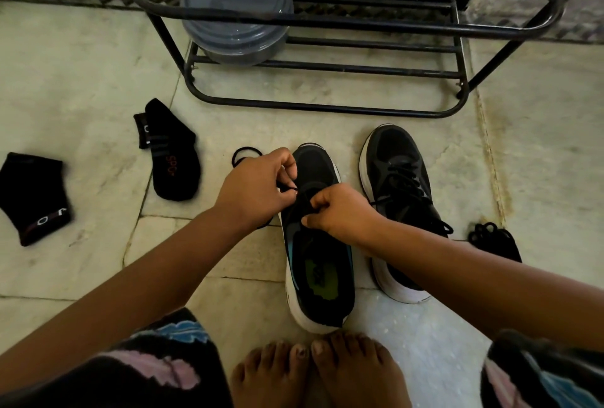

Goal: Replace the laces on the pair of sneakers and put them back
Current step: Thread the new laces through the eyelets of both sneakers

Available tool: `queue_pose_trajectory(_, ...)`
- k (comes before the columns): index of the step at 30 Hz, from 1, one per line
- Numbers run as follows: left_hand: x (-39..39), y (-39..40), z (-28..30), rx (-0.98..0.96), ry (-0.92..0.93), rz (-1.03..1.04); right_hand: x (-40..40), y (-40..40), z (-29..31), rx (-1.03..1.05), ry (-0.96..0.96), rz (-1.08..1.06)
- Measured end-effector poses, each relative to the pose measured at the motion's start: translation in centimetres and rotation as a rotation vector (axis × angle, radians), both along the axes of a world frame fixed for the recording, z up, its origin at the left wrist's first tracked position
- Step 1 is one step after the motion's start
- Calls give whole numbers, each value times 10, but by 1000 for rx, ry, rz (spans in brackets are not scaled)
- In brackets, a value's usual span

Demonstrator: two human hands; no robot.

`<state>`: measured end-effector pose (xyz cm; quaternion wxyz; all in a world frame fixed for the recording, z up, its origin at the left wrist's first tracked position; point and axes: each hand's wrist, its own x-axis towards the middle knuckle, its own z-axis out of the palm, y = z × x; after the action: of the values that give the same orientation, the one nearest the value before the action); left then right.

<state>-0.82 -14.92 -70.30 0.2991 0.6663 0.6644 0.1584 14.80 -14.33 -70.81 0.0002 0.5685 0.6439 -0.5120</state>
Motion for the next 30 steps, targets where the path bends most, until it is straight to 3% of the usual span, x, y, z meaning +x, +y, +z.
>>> queue_pose_trajectory(5, 5, 0, 0, 57, 139, -106, -3, -1, 3, 35, -35, 33)
queue_pose_trajectory(8, 9, 0, -1, 34, 156, -64, -4, -3, 6, 78, -63, 75)
queue_pose_trajectory(15, 2, 0, -10, -171, 4, 185, -11, -12, 13, -53, 86, -49)
queue_pose_trajectory(21, 5, -6, -15, -229, -103, 231, -13, -15, 14, -113, 76, -51)
queue_pose_trajectory(25, 7, -8, -15, -236, -237, 297, -12, -16, 15, -70, 36, -12)
queue_pose_trajectory(30, 7, -6, -9, -228, -240, 324, -12, -16, 19, 17, -19, 96)
